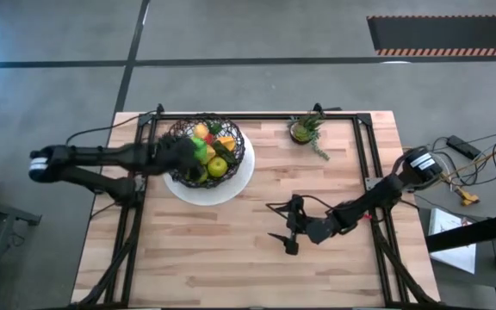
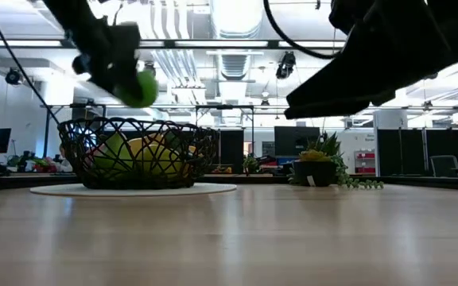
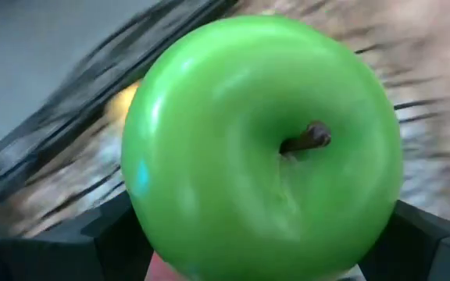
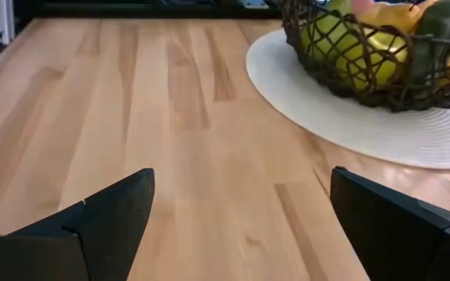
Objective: Build produce basket
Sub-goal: Put the green apple into the wire basket
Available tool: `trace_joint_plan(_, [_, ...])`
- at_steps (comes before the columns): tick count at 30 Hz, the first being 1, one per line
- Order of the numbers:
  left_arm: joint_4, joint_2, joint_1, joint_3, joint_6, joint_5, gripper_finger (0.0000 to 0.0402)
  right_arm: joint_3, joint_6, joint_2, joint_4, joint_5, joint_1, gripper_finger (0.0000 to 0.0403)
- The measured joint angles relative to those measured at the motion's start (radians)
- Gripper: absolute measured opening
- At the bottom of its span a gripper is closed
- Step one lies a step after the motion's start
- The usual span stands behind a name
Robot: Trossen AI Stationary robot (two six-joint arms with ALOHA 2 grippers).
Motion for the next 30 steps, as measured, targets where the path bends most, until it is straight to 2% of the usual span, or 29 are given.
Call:
trace_joint_plan(4, [-0.136,0.002,0.192,-0.001,0.003,0.006,0.0328,0.000,0.012,0.031,0.010,0.000,0.000,0.0368])
trace_joint_plan(8, [-0.142,0.028,0.330,-0.004,0.035,0.092,0.0328,0.000,0.031,0.056,0.009,0.000,0.000,0.0368])
trace_joint_plan(11, [-0.136,0.068,0.393,-0.004,0.062,0.134,0.0328,0.000,0.041,0.068,0.009,0.000,0.000,0.0368])
trace_joint_plan(17, [-0.076,0.179,0.454,-0.005,0.161,0.125,0.0328,0.000,0.038,0.080,0.031,0.001,0.000,0.0368])
trace_joint_plan(23, [0.015,0.295,0.461,0.005,0.219,0.119,0.0328,0.000,0.038,0.080,0.031,0.000,0.000,0.0368])
trace_joint_plan(30, [0.029,0.325,0.472,0.018,0.239,0.133,0.0348,0.000,0.040,0.080,0.030,0.000,0.000,0.0368])
